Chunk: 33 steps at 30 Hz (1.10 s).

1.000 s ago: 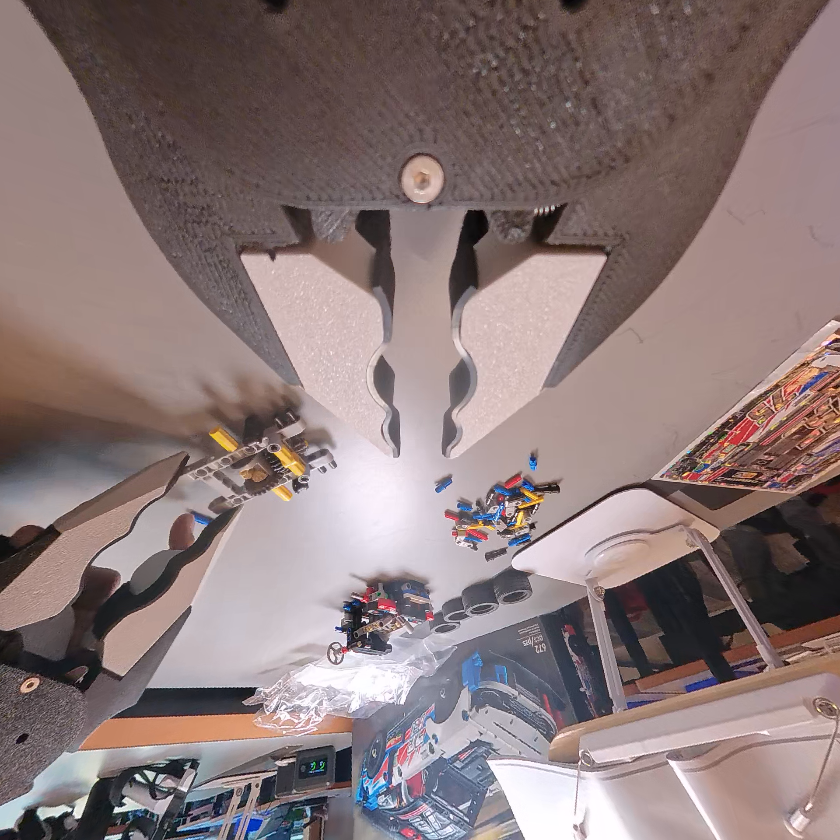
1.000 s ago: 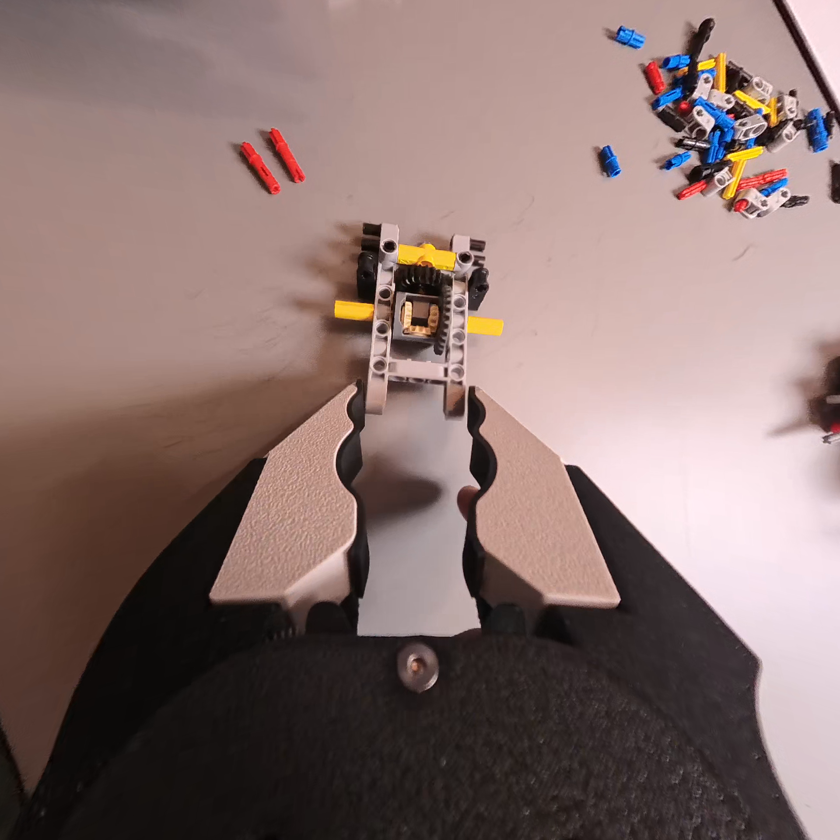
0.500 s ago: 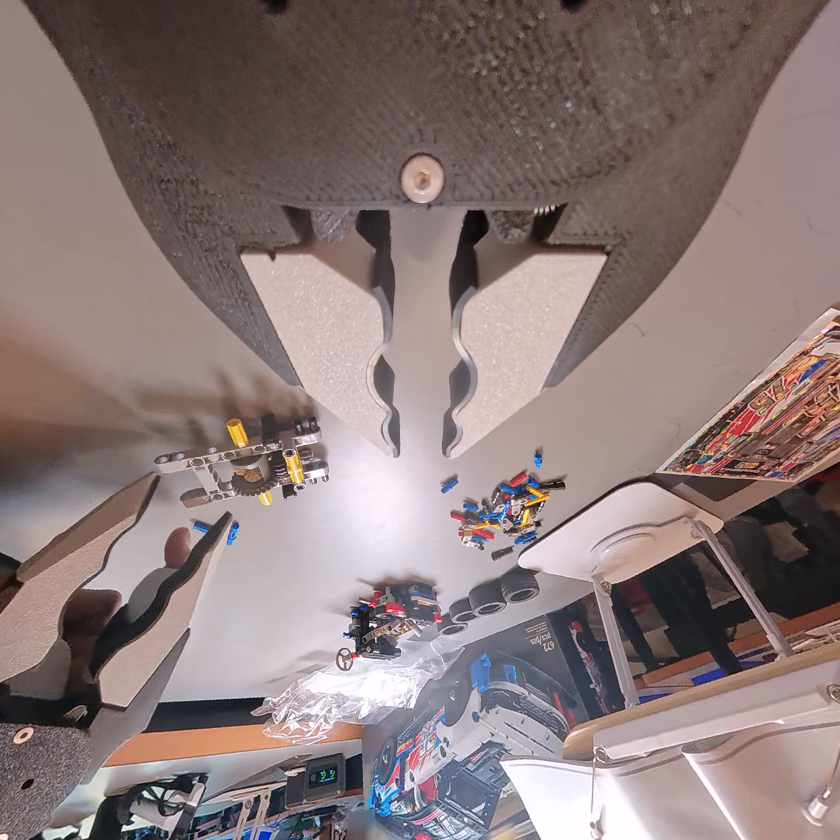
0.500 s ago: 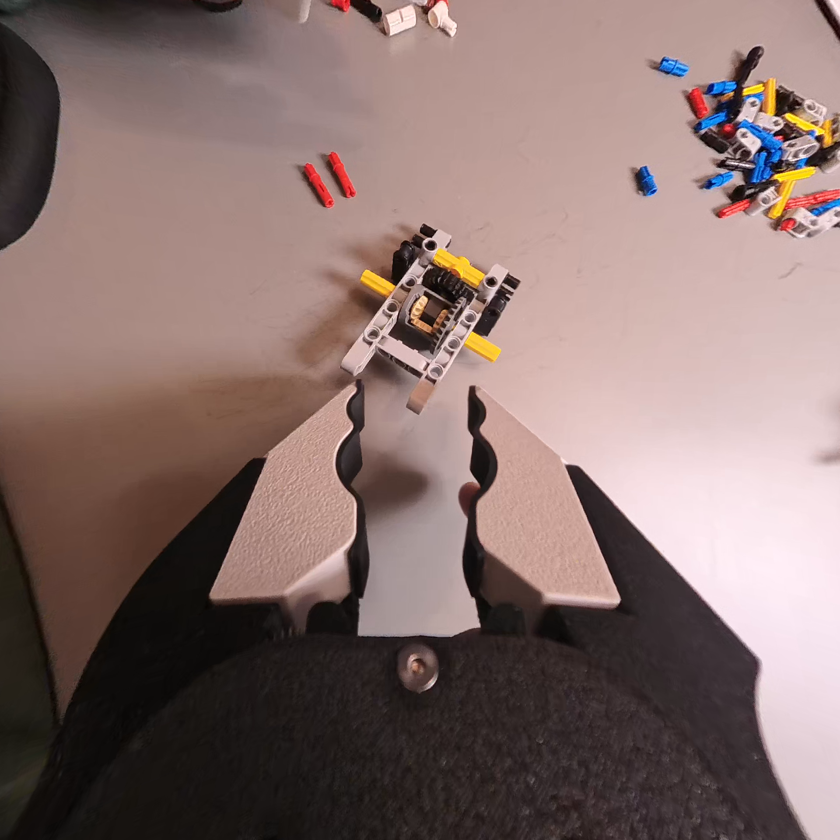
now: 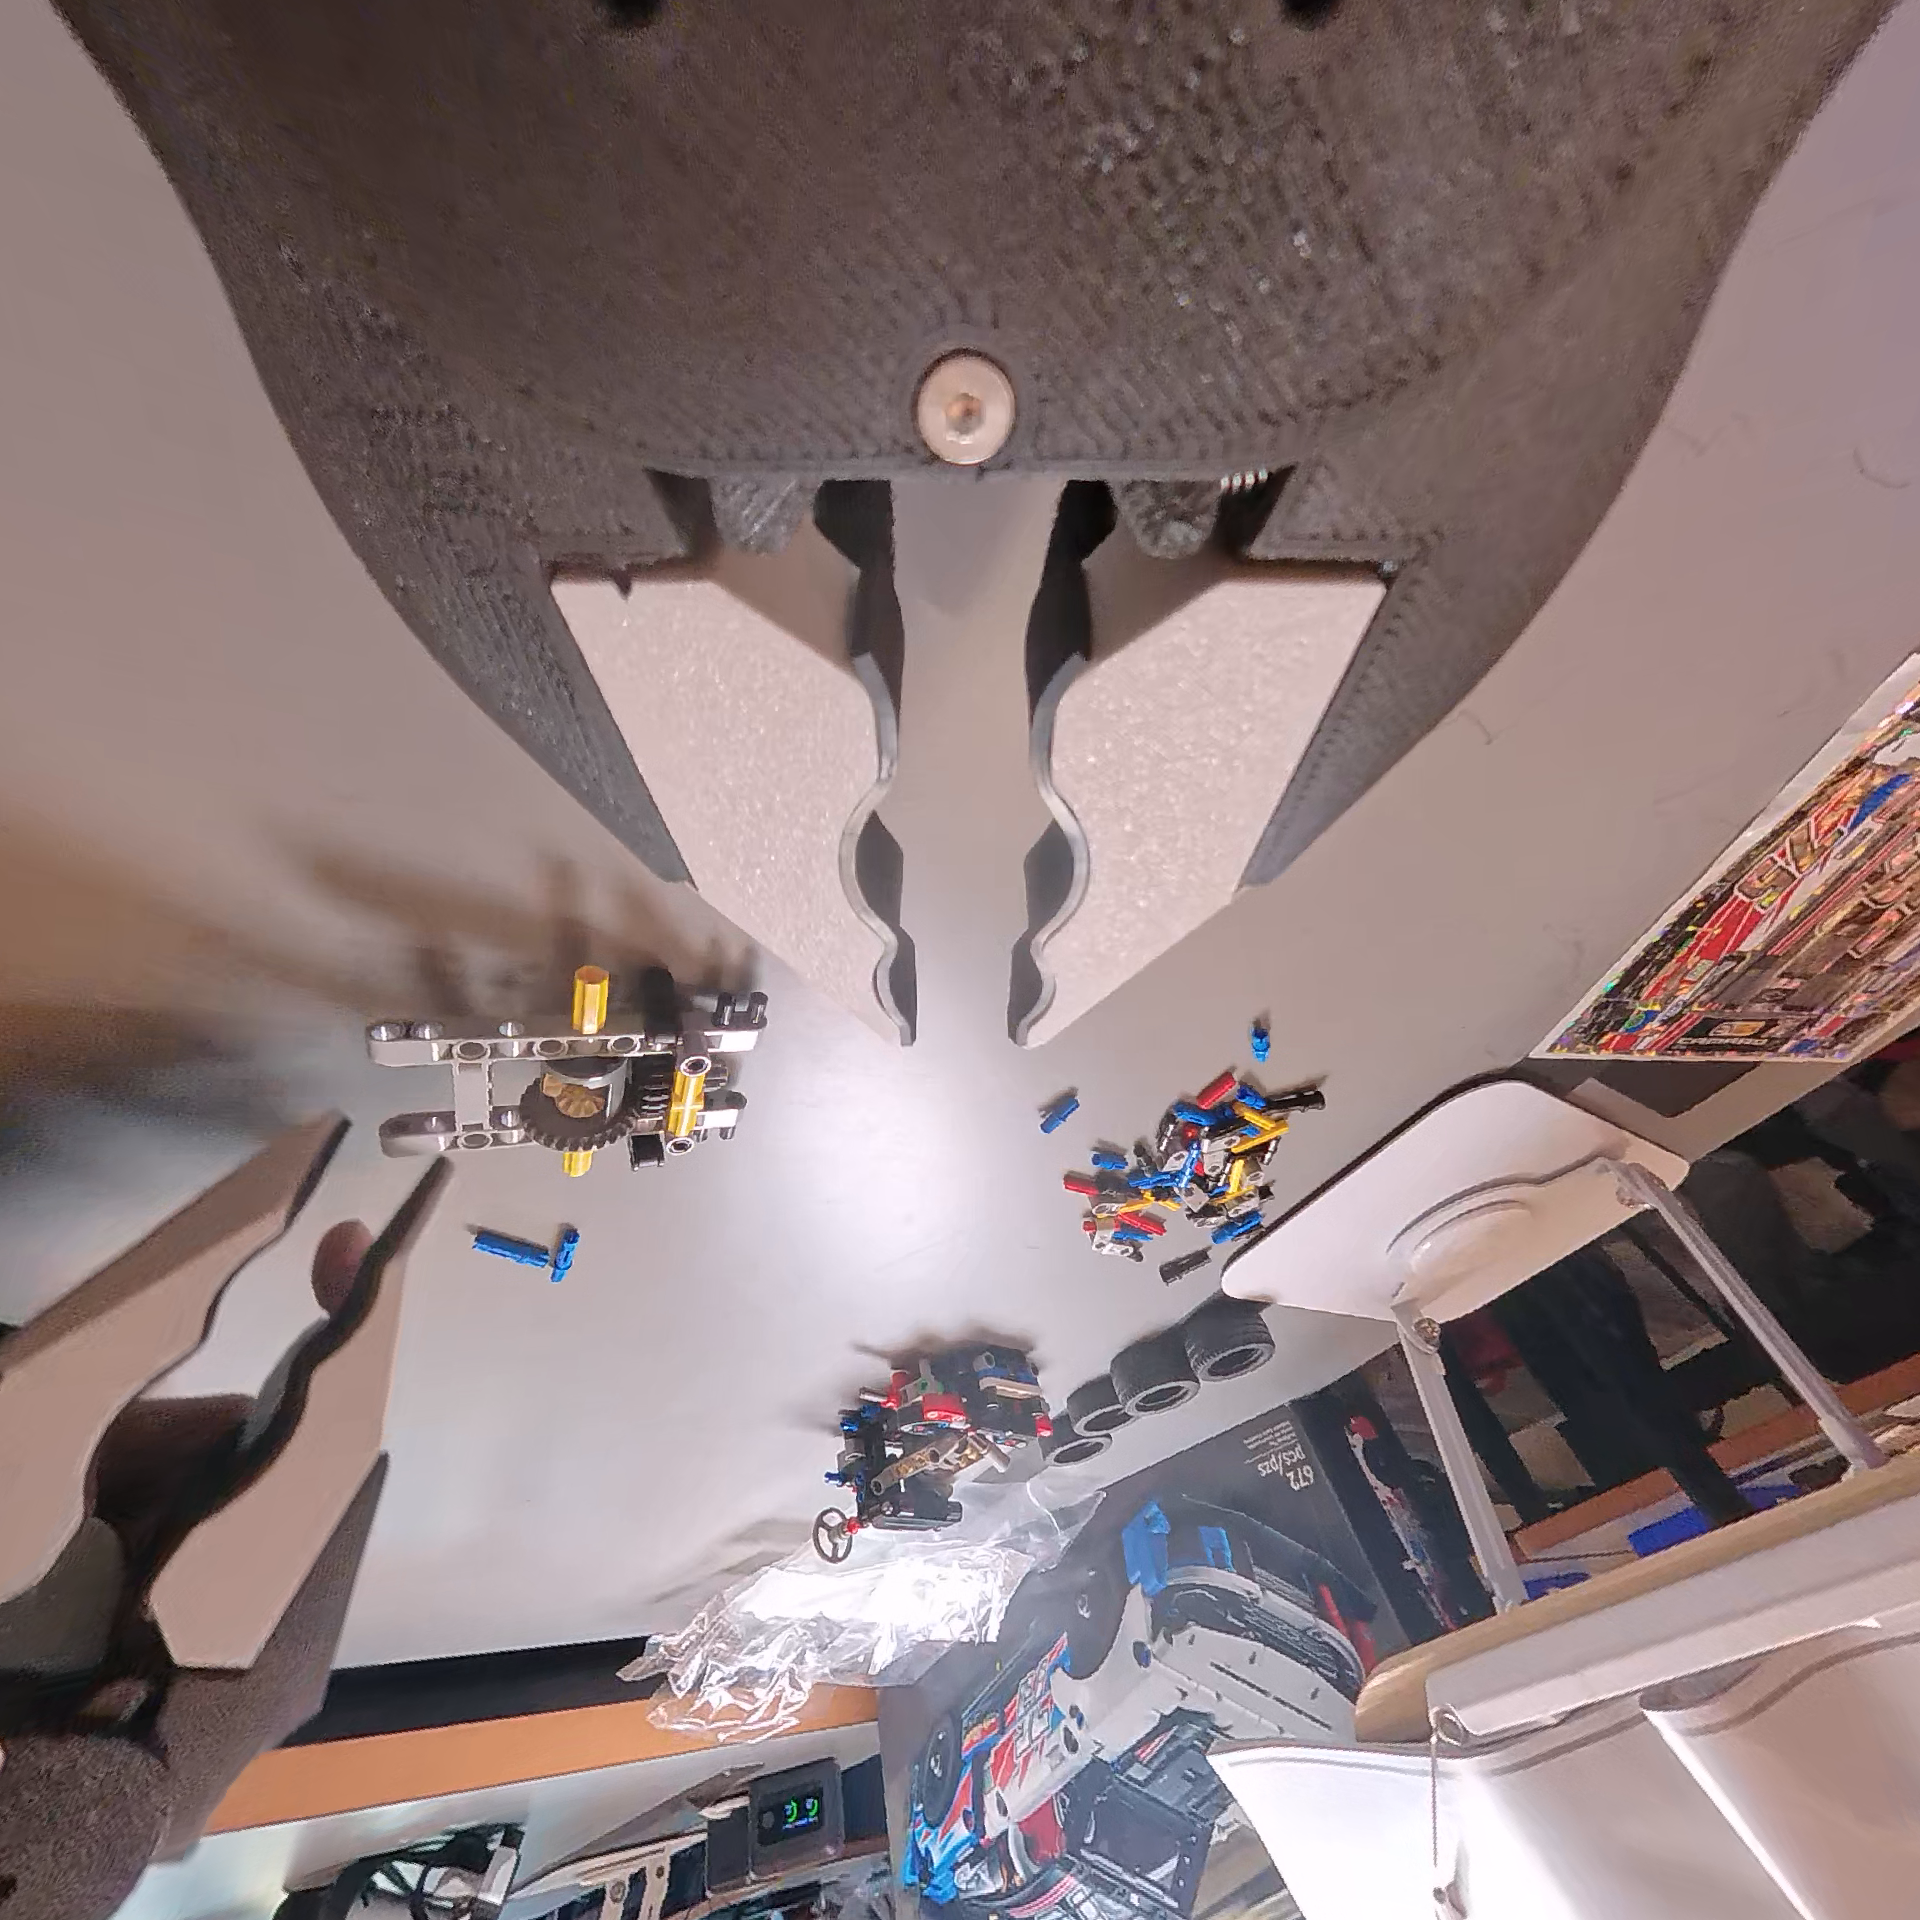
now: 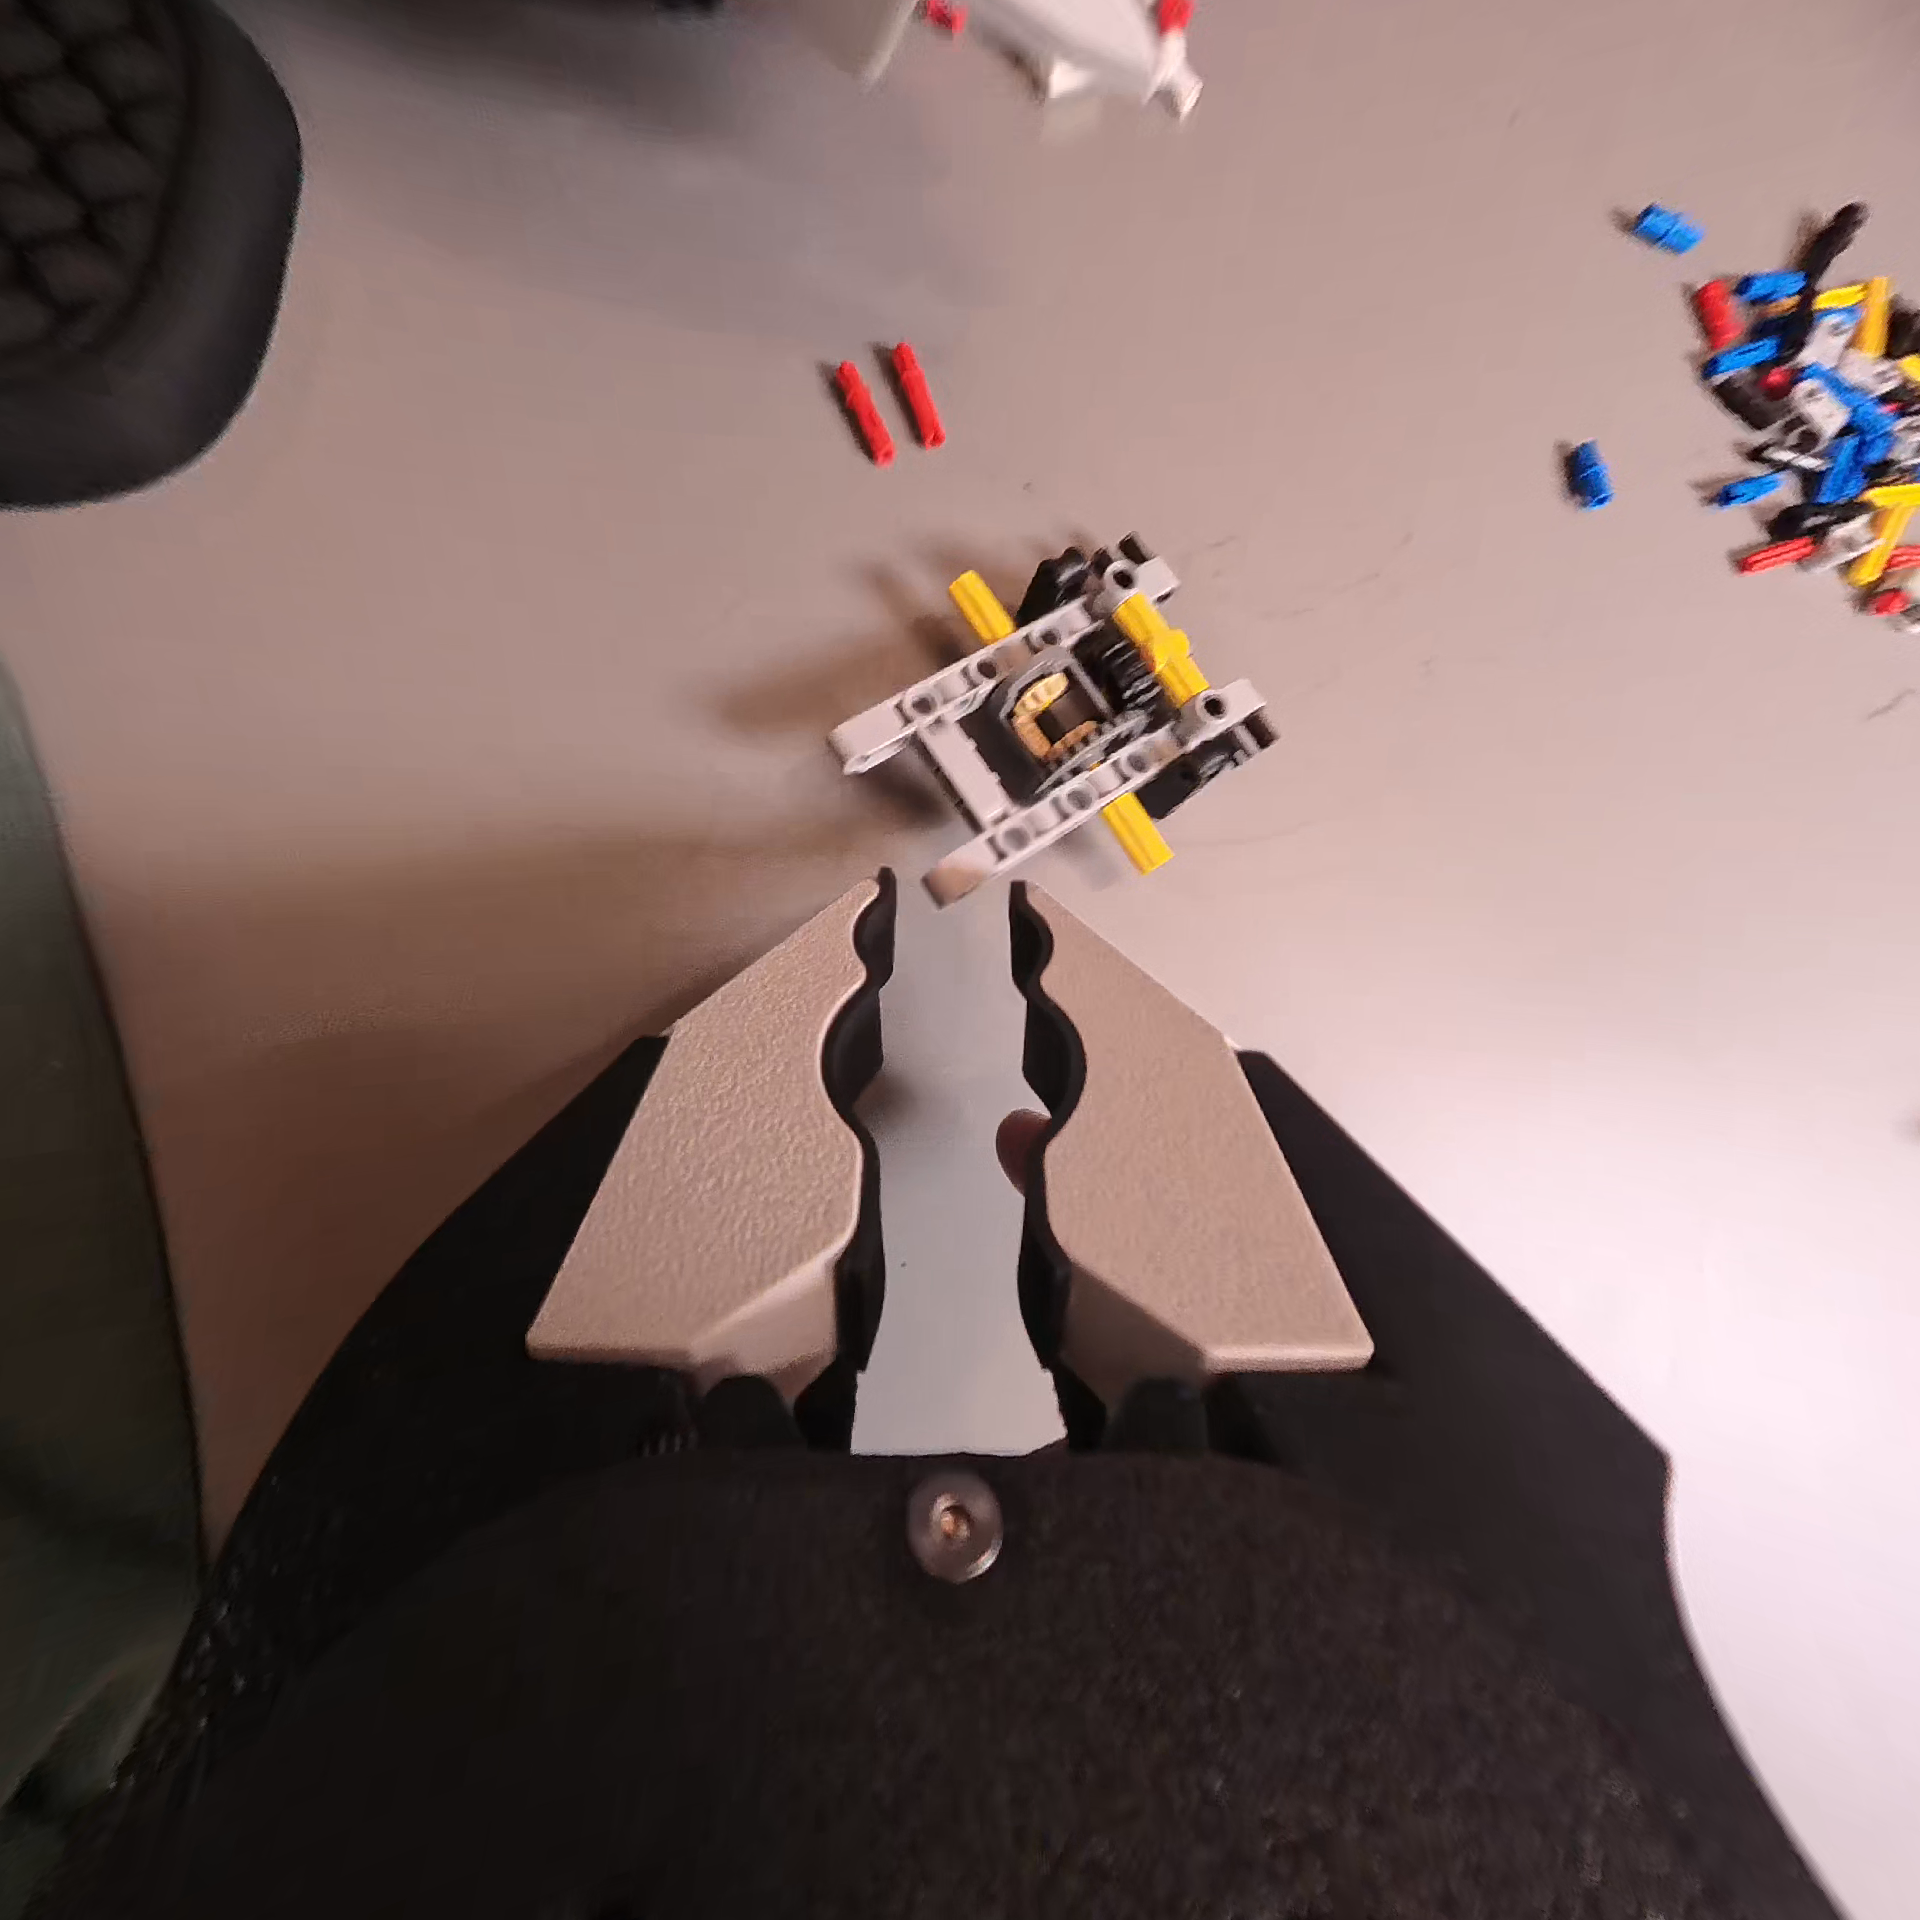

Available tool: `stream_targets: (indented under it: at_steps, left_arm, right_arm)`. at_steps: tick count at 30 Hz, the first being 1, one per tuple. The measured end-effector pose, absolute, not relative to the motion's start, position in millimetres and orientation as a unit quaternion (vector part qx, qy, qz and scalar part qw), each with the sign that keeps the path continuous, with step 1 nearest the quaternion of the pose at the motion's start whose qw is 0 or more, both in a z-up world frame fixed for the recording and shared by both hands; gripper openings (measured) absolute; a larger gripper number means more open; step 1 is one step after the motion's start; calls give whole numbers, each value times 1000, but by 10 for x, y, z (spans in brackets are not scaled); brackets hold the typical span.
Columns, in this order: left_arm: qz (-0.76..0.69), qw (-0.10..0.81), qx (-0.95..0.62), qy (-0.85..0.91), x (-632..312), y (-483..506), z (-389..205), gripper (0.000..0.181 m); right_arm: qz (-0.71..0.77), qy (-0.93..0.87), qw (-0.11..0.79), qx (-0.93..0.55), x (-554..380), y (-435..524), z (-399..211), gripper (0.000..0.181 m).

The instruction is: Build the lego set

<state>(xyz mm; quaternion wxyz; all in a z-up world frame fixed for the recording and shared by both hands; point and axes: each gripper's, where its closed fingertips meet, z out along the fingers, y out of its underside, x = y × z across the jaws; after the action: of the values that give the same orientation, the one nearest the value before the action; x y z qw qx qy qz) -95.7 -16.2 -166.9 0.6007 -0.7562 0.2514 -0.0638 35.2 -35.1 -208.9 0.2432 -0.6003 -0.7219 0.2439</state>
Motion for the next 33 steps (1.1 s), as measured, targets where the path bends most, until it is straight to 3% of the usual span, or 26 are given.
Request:
stream_targets:
  at_steps: [5, 13, 17, 24, 33]
  left_arm:
    - [-55, 591, -757, 272, -905, -172, -1712, 12]
    - [-53, 591, -756, 277, -893, -180, -1718, 10]
    - [-52, 590, -756, 278, -890, -180, -1721, 10]
    - [-55, 588, -759, 275, -897, -173, -1725, 10]
    - [-58, 587, -764, 263, -926, -154, -1725, 10]
  right_arm:
    - [255, -733, 279, -565, 252, -373, -2032, 21]
    - [241, -751, 266, -554, 274, -438, -2184, 16]
    - [265, -750, 262, -546, 324, -431, -2096, 24]
    - [253, -731, 309, -553, 728, 277, -1879, 21]
    - [244, -756, 257, -550, 786, 566, -2255, 17]
